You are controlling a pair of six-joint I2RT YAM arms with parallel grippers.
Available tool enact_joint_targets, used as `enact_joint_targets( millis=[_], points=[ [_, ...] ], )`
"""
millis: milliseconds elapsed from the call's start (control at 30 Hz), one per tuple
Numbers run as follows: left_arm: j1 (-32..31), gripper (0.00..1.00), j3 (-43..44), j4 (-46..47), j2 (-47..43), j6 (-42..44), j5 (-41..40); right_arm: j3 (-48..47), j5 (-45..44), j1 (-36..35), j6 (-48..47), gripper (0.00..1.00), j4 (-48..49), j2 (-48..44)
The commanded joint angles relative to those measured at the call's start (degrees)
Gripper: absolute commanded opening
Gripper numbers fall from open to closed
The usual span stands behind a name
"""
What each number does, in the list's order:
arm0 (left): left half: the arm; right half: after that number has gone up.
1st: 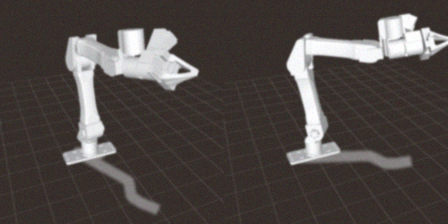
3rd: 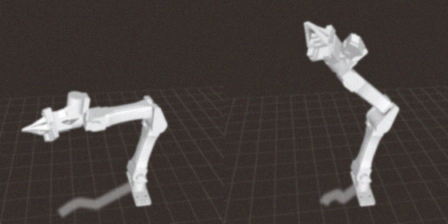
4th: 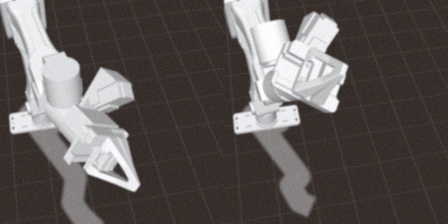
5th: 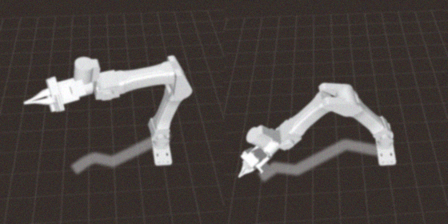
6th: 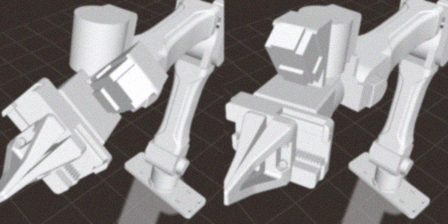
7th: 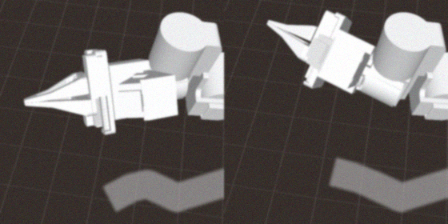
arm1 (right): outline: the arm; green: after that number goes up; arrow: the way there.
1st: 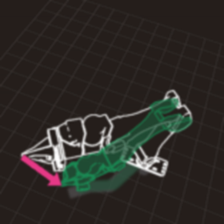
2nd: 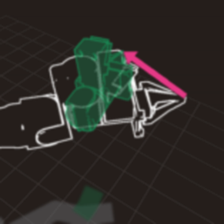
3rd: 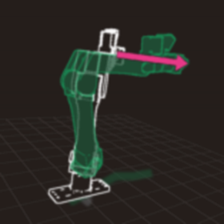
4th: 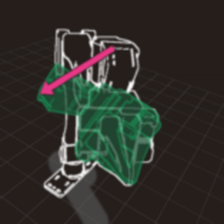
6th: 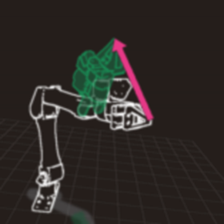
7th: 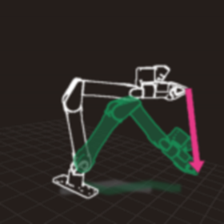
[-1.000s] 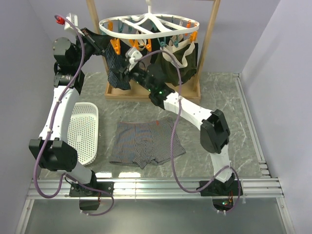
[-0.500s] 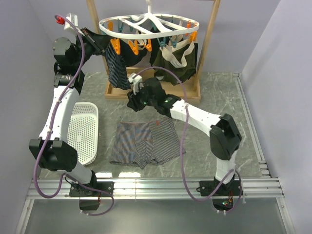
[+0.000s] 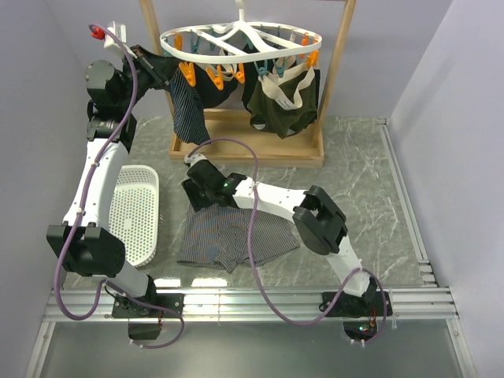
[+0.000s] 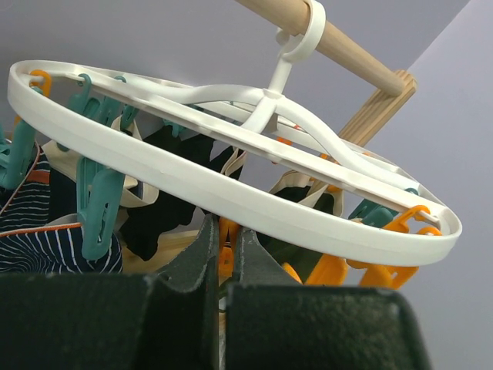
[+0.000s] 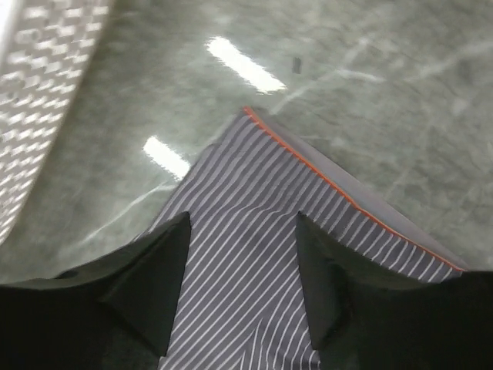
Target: Clip the underwear to the hanger
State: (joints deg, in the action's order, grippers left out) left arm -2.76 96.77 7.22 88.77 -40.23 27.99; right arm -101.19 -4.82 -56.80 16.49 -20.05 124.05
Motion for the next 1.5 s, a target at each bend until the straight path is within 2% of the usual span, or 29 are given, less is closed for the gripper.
enact_joint_targets(
  millis=[0, 67, 133, 500, 933, 1000, 1133, 1200, 1233, 1300, 1333, 1400, 1433, 1467],
  points=[
    [0.04, 0.00, 1.67, 0.33, -1.14, 1.12, -0.65, -3.67, -8.52, 0.11, 6.53, 0.65, -3.33, 1.72],
    [0.04, 0.00, 1.40, 0.42, -1.32, 1.12, -0.83, -3.67, -8.19, -0.16, 8.64, 0.76, -3.24, 2.34],
    [0.04, 0.00, 1.14, 0.60, -1.32, 1.12, -0.83, -4.37, -8.63, -0.24, 10.05, 0.77, -3.15, 3.38],
    [0.04, 0.00, 0.52, 1.04, -1.41, 1.12, -1.00, -10.87, -10.74, -0.60, 12.34, 0.77, -4.99, 8.66],
    [0.04, 0.00, 0.08, 1.30, -1.58, 1.38, -1.09, -11.13, -10.91, -1.12, 11.46, 0.76, -6.66, 14.20],
    [0.04, 0.00, 0.08, 1.13, -1.67, 1.56, -1.27, -11.66, -11.44, -1.12, 10.93, 0.72, -6.67, 15.77],
    [0.04, 0.00, 0.61, 0.51, -1.67, 2.08, -1.44, -10.70, -11.18, -0.51, 10.49, 0.58, -7.19, 17.10],
    [0.04, 0.00, 0.70, 0.42, -1.76, 2.26, -1.27, -9.38, -9.95, -0.16, 10.58, 0.47, -7.63, 17.19],
    [0.04, 0.00, 0.70, 0.42, -1.76, 2.17, -1.36, -8.77, -9.51, 0.02, 10.75, 0.39, -7.72, 17.19],
    [0.04, 0.00, 0.35, 0.60, -1.85, 2.08, -1.36, -7.02, -8.28, 0.28, 10.93, 0.32, -7.37, 16.84],
    [0.04, 0.00, 0.17, 0.69, -1.94, 1.91, -1.18, -6.66, -7.84, 0.46, 10.76, 0.21, -7.19, 16.67],
    [0.04, 0.00, -0.27, 0.77, -2.02, 1.91, -1.18, -6.22, -7.23, 0.72, 10.23, 0.11, -6.41, 15.62],
    [0.04, 0.00, -0.44, 0.77, -2.02, 1.91, -1.01, -6.22, -7.13, 0.81, 9.10, 0.01, -6.05, 14.91],
    [0.04, 0.00, -0.53, 0.77, -2.02, 1.91, -1.01, -6.22, -7.22, 0.90, 8.65, 0.00, -5.70, 14.21]
  ],
)
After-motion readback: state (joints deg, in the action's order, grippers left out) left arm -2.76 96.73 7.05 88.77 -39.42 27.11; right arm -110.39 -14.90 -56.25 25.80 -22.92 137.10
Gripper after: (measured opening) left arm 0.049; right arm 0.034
